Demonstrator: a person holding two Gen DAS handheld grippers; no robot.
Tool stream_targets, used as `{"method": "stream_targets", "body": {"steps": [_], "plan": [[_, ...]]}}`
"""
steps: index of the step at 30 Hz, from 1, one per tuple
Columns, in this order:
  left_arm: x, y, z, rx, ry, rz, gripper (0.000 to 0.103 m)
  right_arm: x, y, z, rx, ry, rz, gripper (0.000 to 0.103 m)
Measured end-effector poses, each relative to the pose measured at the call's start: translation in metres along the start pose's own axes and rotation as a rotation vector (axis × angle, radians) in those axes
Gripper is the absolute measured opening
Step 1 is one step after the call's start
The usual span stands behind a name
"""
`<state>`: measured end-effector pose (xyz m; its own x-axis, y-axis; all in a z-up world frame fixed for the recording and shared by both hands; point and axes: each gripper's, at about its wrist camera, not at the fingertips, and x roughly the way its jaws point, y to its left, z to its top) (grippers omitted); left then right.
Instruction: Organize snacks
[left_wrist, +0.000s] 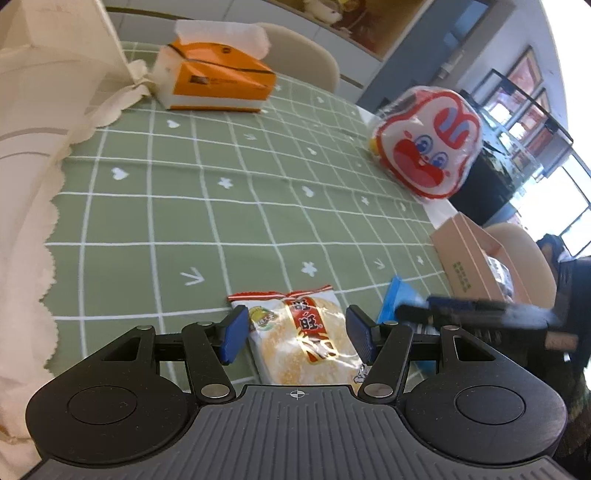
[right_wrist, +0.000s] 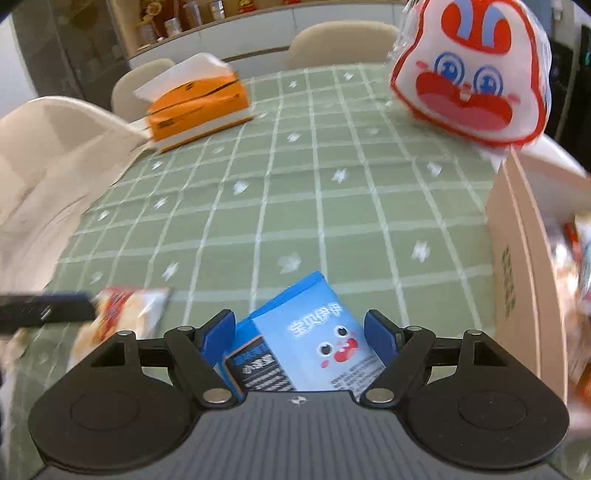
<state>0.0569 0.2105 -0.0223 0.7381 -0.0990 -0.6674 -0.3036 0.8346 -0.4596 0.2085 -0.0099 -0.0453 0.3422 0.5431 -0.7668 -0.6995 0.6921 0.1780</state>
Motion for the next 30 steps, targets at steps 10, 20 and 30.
{"method": "stream_targets", "body": {"steps": [10,20,30], "plan": [[0.013,-0.033,-0.019,0.164,0.077,-0.085,0.063,-0.054,0.012,-0.069,-0.112,-0.038,0.049,0.079],[0.001,-0.068,-0.032,0.339,0.017,-0.222,0.063,-0.101,-0.013,-0.127,-0.11,-0.138,-0.034,0.081],[-0.024,-0.091,-0.039,0.426,-0.035,-0.008,0.063,-0.131,-0.08,-0.153,0.195,-0.284,-0.209,0.082]]}}
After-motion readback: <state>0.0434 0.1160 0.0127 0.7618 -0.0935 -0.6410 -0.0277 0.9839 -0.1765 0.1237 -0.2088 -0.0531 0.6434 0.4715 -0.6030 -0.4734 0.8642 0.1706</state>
